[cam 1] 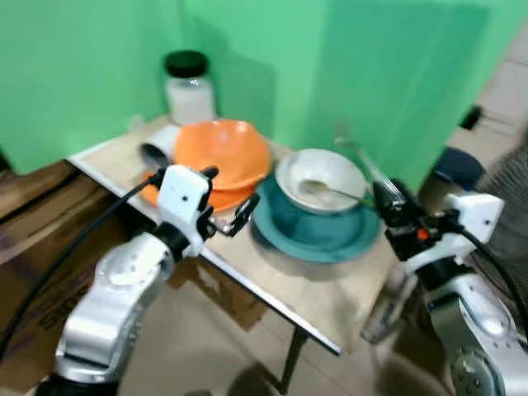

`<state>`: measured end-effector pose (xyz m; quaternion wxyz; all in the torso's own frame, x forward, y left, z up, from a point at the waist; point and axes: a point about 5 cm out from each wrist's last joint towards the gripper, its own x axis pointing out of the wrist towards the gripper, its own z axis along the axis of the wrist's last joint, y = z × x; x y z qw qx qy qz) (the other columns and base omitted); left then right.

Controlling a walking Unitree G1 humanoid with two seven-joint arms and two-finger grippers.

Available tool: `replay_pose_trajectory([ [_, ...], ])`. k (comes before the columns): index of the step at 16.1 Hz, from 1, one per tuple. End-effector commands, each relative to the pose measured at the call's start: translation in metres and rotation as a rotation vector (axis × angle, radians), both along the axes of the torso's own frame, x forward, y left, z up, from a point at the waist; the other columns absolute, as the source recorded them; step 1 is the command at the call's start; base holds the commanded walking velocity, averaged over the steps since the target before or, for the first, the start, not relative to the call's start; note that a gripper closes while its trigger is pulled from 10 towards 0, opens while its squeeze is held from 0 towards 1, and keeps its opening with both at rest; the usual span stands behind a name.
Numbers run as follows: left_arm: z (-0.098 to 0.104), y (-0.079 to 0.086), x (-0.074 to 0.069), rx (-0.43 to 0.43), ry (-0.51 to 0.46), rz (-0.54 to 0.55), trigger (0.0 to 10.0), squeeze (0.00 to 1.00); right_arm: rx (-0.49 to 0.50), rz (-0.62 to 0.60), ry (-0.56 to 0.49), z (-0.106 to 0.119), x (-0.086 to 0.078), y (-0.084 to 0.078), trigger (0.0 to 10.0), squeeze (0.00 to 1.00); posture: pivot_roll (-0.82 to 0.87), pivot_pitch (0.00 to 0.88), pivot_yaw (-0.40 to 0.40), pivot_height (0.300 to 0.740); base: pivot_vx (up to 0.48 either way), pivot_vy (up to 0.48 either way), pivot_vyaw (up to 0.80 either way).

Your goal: Setting the table

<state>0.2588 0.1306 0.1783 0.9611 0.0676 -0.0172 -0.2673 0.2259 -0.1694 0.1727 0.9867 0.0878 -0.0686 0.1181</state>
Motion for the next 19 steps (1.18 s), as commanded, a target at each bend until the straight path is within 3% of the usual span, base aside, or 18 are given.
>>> replay_pose_trajectory([
  [1,0.004,-0.005,-0.001,0.008,-0.027,0.004,10.0,0.00,-0.013,-0.021,-0.038,0.005,-0.003,-0.001,10.0,0.00,0.07,0.000,-0.024,0.740,0.000,0.000,-0.80],
  [6,0.002,-0.004,-0.005,0.014,-0.048,0.110,10.0,0.00,-0.011,-0.107,-0.075,0.009,-0.005,0.002,10.0,0.00,0.11,0.000,-0.071,0.740,0.000,0.000,-0.80],
  [13,0.003,0.012,-0.012,0.064,-0.063,0.212,10.0,0.00,0.007,-0.153,-0.027,0.001,0.000,0.005,10.0,0.00,0.15,0.000,-0.107,0.740,0.000,0.000,-0.80],
  [19,0.001,0.011,-0.005,0.059,-0.028,0.175,10.0,0.00,0.030,-0.212,0.056,-0.012,-0.004,0.003,10.0,0.00,0.10,0.000,-0.033,0.740,0.000,0.000,-0.80],
])
